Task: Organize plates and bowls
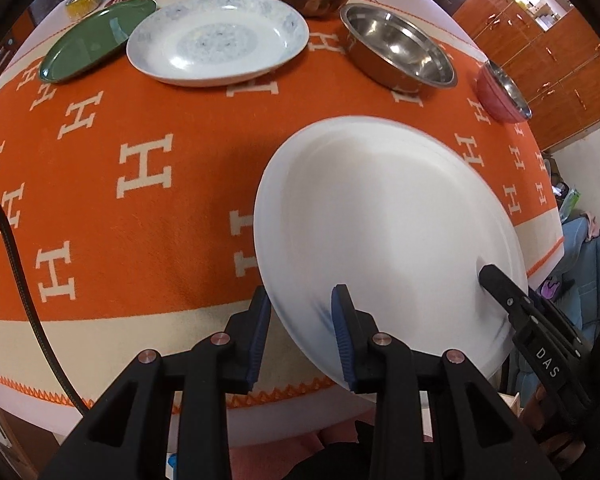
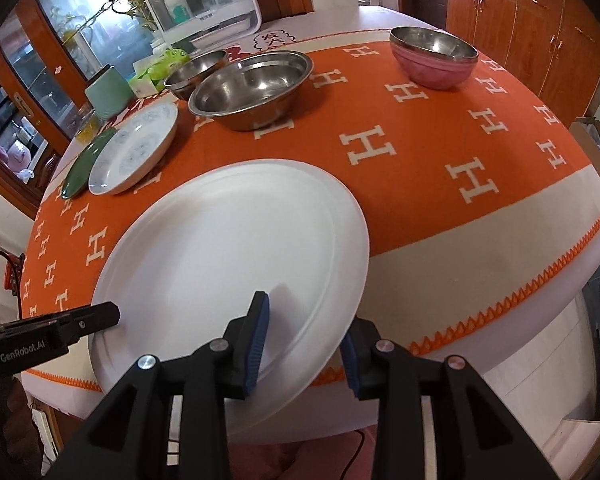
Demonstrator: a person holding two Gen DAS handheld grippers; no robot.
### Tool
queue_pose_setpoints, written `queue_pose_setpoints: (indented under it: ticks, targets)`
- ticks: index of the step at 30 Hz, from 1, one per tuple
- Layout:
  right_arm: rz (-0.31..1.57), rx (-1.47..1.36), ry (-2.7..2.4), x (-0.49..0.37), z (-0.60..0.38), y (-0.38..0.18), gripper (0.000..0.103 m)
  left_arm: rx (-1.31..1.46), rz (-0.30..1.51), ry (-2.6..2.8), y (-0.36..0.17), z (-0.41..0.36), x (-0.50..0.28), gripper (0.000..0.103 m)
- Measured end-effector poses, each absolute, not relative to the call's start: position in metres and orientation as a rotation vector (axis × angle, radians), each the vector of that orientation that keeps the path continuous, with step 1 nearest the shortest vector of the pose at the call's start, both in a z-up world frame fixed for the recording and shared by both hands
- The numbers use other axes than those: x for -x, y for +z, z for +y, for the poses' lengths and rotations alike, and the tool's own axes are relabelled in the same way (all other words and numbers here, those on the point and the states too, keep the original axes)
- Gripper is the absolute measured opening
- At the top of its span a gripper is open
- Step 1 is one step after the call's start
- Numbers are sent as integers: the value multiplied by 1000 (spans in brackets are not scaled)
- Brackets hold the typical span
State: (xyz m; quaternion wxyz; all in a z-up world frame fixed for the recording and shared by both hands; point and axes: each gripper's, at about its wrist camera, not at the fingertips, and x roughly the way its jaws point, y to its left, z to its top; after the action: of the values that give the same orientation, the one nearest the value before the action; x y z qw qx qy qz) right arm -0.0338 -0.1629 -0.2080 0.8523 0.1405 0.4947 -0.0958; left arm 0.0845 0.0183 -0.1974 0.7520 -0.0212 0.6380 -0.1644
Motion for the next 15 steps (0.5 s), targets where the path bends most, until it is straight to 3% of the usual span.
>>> queue_pose_setpoints:
  ticks: [4, 9, 15]
  targets:
    - [1082, -285, -214, 31, -162, -215, 39, 55, 1426, -365, -205, 18, -85, 35]
    - [1135, -279, -253, 32, -159, -211, 61, 41, 1429, -367, -196, 21, -83, 40]
    - [1134, -279, -287, 35, -155, -192, 67, 31, 1373, -342, -163, 34, -81, 51]
